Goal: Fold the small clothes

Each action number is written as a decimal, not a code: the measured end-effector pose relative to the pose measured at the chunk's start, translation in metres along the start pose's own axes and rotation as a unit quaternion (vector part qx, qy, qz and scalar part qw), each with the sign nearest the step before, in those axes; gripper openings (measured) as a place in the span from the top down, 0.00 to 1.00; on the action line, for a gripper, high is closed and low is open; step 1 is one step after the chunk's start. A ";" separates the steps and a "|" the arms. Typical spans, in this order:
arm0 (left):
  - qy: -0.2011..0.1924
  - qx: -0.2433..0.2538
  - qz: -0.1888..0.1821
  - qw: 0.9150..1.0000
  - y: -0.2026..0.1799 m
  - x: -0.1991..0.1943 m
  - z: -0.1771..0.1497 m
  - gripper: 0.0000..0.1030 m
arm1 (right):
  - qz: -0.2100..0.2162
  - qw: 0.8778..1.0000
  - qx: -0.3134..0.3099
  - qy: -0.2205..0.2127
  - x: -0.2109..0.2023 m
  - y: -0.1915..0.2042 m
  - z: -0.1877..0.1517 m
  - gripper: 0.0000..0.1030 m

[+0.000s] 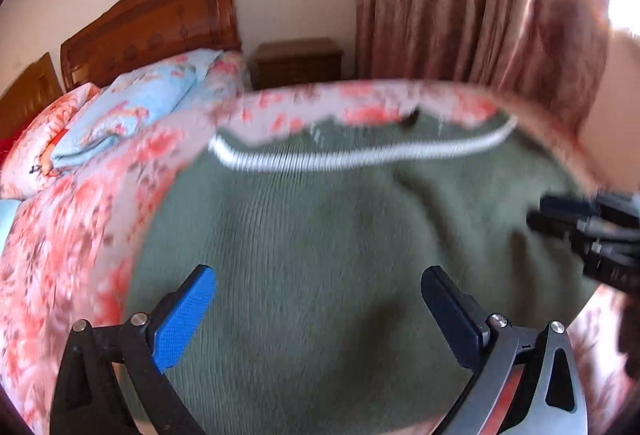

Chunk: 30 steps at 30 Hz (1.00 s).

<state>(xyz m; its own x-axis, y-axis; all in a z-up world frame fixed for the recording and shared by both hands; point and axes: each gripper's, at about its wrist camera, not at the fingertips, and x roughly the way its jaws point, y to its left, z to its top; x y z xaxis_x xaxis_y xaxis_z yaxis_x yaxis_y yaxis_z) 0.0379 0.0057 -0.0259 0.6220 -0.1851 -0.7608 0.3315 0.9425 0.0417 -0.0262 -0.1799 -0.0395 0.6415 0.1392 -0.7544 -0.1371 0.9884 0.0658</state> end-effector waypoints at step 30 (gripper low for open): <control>0.000 -0.020 -0.019 1.000 0.026 -0.009 -0.038 0.00 | 0.151 0.965 0.213 0.012 -0.081 -0.054 -0.124 0.41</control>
<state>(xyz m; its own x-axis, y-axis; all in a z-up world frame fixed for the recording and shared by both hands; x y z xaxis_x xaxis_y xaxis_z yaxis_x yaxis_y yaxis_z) 0.0141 0.0420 -0.0426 0.6088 -0.2217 -0.7617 0.3262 0.9452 -0.0144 -0.1645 -0.2522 -0.0625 0.6027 0.4291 -0.6728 0.0100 0.8390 0.5441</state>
